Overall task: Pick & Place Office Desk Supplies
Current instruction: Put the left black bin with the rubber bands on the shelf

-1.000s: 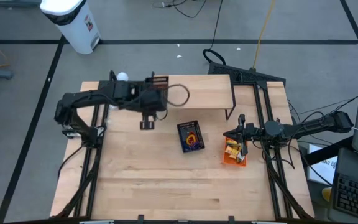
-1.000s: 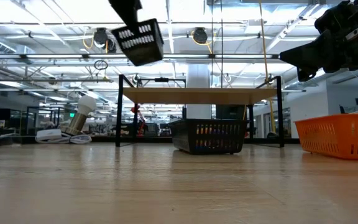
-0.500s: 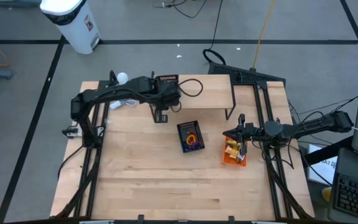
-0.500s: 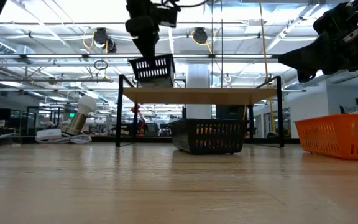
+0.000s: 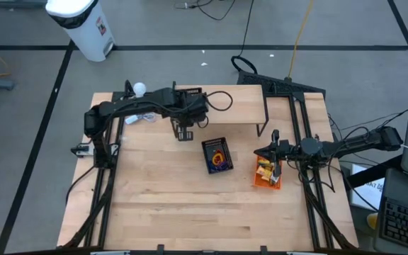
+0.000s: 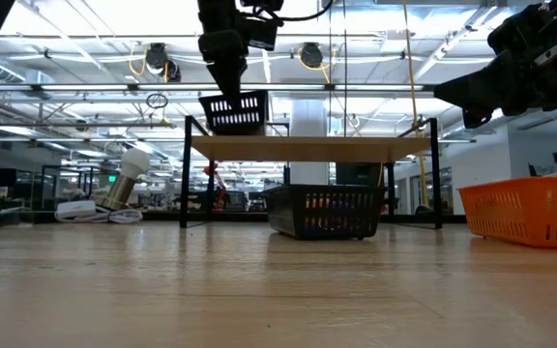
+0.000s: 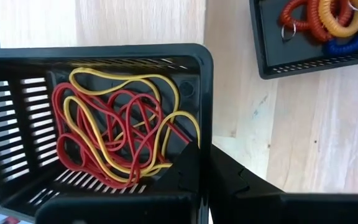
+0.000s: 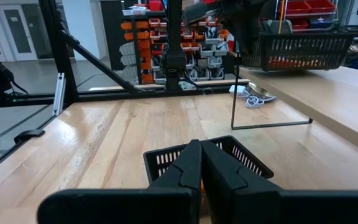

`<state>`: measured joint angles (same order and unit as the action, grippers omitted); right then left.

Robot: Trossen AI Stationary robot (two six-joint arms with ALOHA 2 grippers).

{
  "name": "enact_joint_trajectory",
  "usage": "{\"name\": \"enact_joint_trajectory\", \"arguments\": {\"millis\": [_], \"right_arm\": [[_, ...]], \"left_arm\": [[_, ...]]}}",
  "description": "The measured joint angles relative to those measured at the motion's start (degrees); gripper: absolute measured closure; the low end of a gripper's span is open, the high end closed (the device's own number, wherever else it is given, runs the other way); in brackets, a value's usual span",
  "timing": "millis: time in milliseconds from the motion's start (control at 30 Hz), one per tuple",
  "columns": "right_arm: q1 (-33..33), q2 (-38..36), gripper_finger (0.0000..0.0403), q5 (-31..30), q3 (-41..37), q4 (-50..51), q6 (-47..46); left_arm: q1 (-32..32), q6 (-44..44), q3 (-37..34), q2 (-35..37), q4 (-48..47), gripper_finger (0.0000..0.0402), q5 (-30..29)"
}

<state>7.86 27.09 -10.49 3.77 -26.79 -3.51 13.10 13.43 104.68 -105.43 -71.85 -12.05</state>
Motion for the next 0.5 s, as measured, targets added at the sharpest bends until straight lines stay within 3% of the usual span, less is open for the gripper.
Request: {"name": "enact_joint_trajectory", "arguments": {"millis": [500], "right_arm": [[0.0,0.0,0.0403,0.0,0.0,0.0,-0.3]], "left_arm": [[0.0,-1.9,0.0,0.0,2.3,0.0371,0.1]]}}
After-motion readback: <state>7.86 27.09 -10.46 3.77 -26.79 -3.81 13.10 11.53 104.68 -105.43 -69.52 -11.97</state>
